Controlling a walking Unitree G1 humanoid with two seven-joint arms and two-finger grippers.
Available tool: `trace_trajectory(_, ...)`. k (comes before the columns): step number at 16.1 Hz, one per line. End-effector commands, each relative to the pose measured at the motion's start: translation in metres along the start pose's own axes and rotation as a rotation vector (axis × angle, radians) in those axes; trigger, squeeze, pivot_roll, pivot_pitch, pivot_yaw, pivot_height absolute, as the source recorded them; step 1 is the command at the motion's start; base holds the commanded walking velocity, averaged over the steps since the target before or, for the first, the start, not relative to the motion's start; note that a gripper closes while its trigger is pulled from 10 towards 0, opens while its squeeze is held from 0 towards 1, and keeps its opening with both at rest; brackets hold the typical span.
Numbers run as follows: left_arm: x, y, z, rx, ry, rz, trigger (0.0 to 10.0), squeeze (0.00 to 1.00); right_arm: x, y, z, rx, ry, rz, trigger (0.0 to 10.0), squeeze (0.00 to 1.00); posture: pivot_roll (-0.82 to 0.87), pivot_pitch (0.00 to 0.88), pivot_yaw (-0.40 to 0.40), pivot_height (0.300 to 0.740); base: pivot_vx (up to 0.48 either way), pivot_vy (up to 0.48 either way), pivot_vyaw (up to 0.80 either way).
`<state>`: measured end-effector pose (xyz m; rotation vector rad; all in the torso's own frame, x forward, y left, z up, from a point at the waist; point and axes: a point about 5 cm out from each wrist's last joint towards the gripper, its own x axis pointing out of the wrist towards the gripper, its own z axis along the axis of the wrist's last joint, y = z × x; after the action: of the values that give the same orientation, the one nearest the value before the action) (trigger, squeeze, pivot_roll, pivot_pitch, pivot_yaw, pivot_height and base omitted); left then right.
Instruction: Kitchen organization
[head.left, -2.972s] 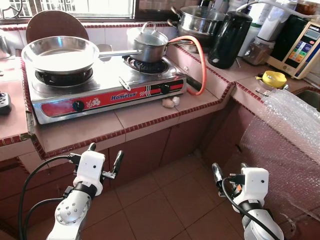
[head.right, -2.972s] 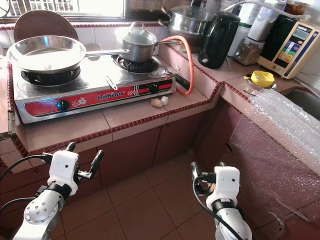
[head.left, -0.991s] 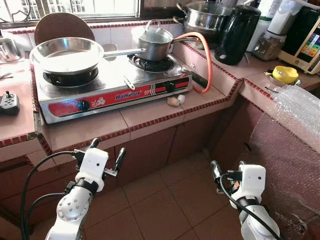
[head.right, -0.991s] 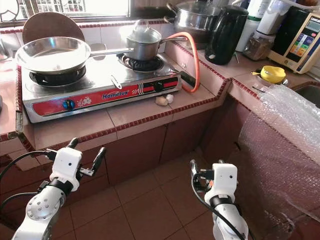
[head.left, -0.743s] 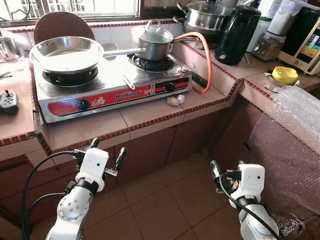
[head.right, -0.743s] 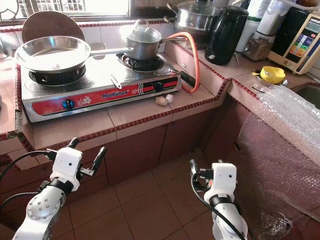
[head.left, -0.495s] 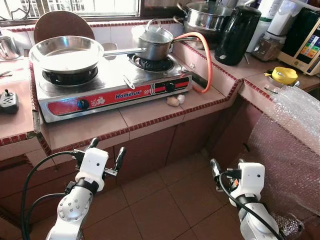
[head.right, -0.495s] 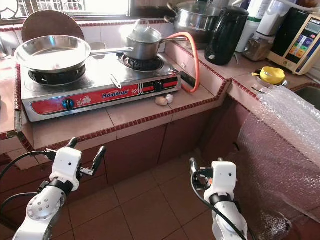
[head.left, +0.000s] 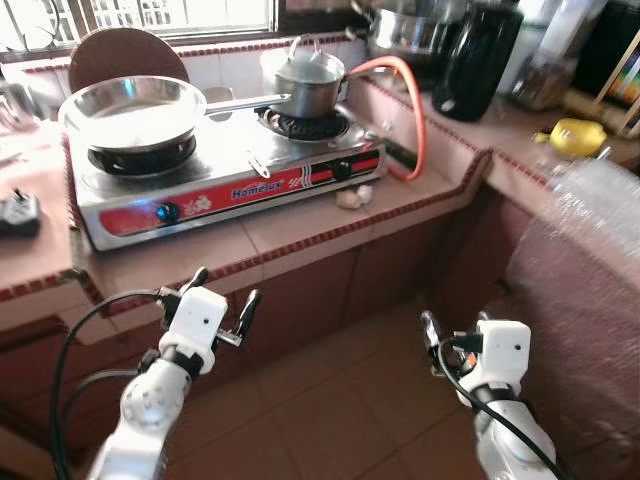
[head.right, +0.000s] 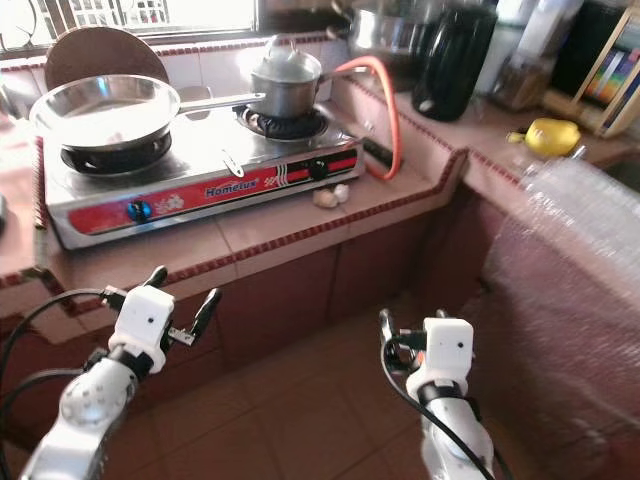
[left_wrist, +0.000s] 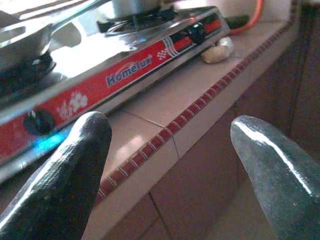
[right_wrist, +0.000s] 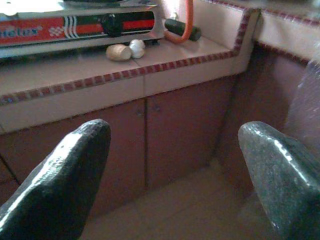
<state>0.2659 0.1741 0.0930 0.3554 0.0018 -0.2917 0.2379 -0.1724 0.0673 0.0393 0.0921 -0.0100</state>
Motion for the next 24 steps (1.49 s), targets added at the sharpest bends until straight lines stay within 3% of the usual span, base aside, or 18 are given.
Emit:
trace_trajectory(1,0.003,0.002,0.003,0.025,-0.012,-0.031,10.0,0.00,0.000,0.001,-0.004,0.012,0.002,-0.028,10.0,0.00,0.21,0.000,0.041,0.740,0.000,0.000,0.00)
trace_trajectory(7,0.014,0.012,0.013,0.111,-0.042,-0.056,10.0,0.00,0.008,0.013,-0.014,0.022,-0.006,-0.036,10.0,0.00,0.26,0.000,0.100,0.740,0.000,0.000,0.00)
trace_trajectory(11,0.025,0.018,0.012,0.183,-0.059,-0.004,10.0,0.00,0.023,0.002,-0.011,-0.015,-0.016,-0.042,10.0,0.00,0.27,0.000,0.056,0.740,0.000,0.000,0.00)
trace_trajectory(13,0.022,0.016,0.002,0.152,-0.027,0.008,10.0,0.00,0.023,-0.002,-0.014,-0.022,-0.009,-0.045,10.0,0.00,0.27,0.000,0.022,0.740,0.000,0.000,0.00)
trace_trajectory(16,0.017,0.006,-0.012,0.045,0.022,-0.021,10.0,0.00,0.014,0.007,-0.010,-0.031,-0.030,-0.002,10.0,0.00,0.25,0.000,0.006,0.740,0.000,0.000,0.00)
trace_trajectory(18,0.010,-0.003,-0.022,0.027,0.046,-0.002,10.0,0.00,0.008,0.004,-0.007,-0.018,-0.043,-0.015,10.0,0.00,0.22,0.000,-0.009,0.740,0.000,0.000,0.00)
trace_trajectory(21,0.010,-0.009,-0.025,-0.037,0.057,0.002,10.0,0.00,0.006,0.001,-0.008,-0.013,-0.023,-0.031,10.0,0.00,0.22,0.000,-0.021,0.740,0.000,0.000,0.00)
trace_trajectory(24,0.008,-0.015,-0.026,-0.070,0.062,-0.016,10.0,0.00,0.003,-0.001,-0.010,-0.018,-0.006,-0.026,10.0,0.00,0.21,0.000,-0.034,0.740,0.000,0.000,-0.77)
